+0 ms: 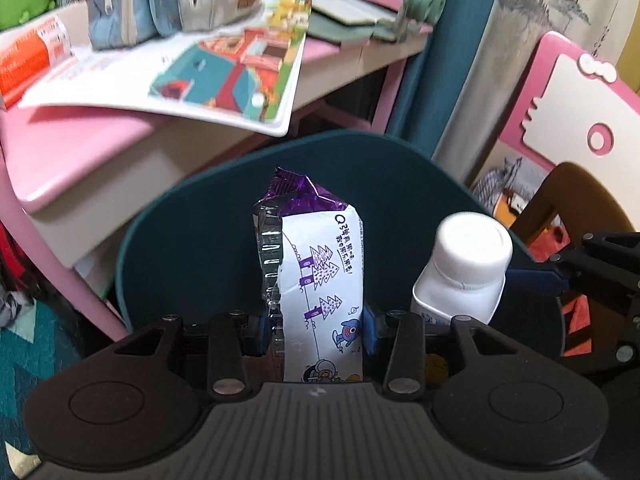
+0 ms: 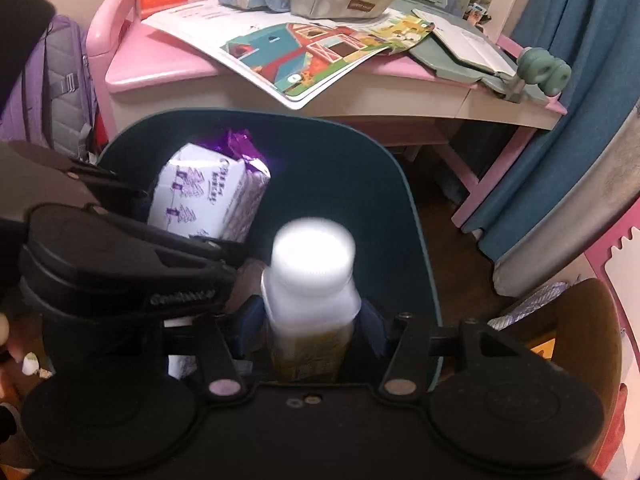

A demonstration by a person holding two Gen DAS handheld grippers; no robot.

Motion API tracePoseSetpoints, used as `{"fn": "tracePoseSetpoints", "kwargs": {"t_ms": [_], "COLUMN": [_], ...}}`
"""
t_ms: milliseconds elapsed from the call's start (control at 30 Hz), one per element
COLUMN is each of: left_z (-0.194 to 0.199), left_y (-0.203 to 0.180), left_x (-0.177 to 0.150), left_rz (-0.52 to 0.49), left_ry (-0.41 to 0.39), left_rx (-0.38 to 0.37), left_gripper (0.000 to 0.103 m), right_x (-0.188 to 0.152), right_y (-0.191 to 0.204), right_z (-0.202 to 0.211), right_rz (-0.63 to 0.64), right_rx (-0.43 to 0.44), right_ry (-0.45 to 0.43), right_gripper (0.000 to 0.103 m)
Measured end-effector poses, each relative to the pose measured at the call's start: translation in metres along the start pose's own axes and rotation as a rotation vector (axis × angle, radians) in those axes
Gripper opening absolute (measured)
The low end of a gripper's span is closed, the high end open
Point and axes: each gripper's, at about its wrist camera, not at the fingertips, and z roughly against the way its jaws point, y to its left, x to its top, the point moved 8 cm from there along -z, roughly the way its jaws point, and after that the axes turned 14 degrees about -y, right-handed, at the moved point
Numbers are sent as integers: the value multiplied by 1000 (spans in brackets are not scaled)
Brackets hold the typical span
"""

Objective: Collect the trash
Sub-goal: 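Open the left tool over the bin while the right drops the bottle in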

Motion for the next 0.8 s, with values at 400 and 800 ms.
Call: {"fn": "tracePoseSetpoints", "kwargs": {"t_ms": [400,800], "left_z": [19,86], "left_y": [-6,8], "left_x": [1,0], "left_rz": [17,22], "left_ry": [-44,-135], "left_rx": [-40,-5], "left_gripper": [63,80], "right_x": [0,4], "right_y": [-6,15], "right_z": [15,65], "right_rz": [-7,-20], "right_rx": [-17,1], "right_ry": [-15,-94], "right_gripper": [69,77]}}
